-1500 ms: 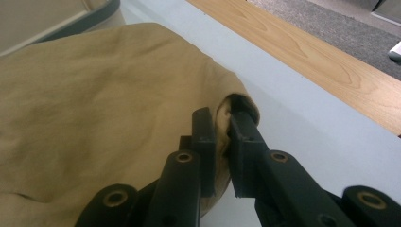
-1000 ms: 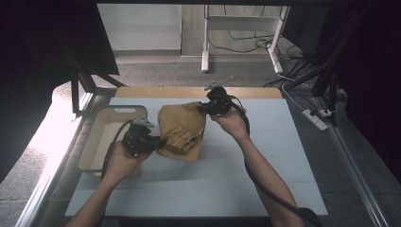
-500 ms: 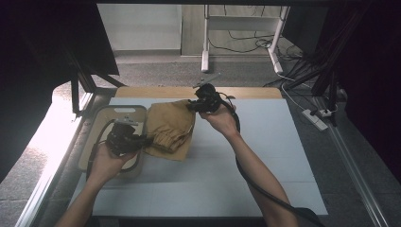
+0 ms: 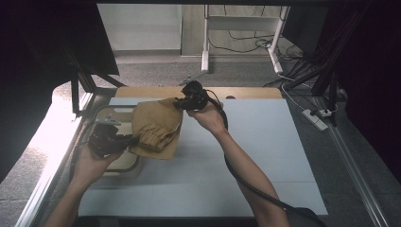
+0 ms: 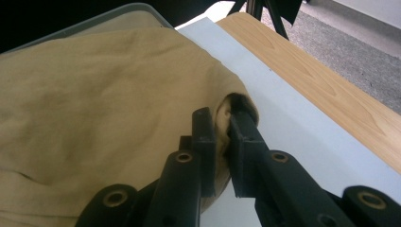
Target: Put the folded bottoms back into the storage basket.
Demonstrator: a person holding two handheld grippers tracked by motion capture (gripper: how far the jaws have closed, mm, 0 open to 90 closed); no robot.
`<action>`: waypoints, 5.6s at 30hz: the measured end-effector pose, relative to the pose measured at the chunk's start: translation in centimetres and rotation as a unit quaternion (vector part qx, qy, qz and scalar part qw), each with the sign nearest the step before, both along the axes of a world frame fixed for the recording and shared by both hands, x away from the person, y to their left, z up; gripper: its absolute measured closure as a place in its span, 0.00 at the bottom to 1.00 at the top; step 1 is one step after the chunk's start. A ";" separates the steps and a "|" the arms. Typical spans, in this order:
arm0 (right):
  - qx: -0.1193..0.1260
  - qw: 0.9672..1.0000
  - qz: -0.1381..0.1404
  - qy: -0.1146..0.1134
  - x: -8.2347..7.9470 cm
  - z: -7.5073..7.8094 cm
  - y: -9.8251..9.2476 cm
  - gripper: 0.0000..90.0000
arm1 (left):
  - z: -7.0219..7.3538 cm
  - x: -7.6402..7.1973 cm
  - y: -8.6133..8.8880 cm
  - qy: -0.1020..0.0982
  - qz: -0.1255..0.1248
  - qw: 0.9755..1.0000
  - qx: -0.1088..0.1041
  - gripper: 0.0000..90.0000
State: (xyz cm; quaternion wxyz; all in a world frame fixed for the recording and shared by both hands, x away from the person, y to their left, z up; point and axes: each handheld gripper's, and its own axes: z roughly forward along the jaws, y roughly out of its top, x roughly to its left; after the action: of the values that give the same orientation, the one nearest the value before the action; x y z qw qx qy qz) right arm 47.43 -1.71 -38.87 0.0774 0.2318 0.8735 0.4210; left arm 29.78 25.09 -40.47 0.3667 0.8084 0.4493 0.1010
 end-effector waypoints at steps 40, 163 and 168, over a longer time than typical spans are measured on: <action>0.023 0.998 0.051 0.004 -1.0 -1.9 10.2 0.91 | -1.3 -3.5 9.7 0.004 0.092 0.996 0.000 0.89; -0.029 0.996 0.080 -0.019 -5.8 -5.2 9.7 0.04 | -5.0 -7.4 5.2 -0.008 0.029 0.996 -0.078 0.00; -0.028 0.996 0.082 -0.020 -6.4 -5.1 9.1 0.02 | -5.3 -8.1 4.9 -0.006 0.030 0.996 -0.085 0.00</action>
State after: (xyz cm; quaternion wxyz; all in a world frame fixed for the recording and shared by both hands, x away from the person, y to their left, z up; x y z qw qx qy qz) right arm 41.08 7.44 -43.94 0.0671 0.1487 0.8992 0.4060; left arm 21.68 30.03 -45.74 0.4338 0.7599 0.4777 0.0780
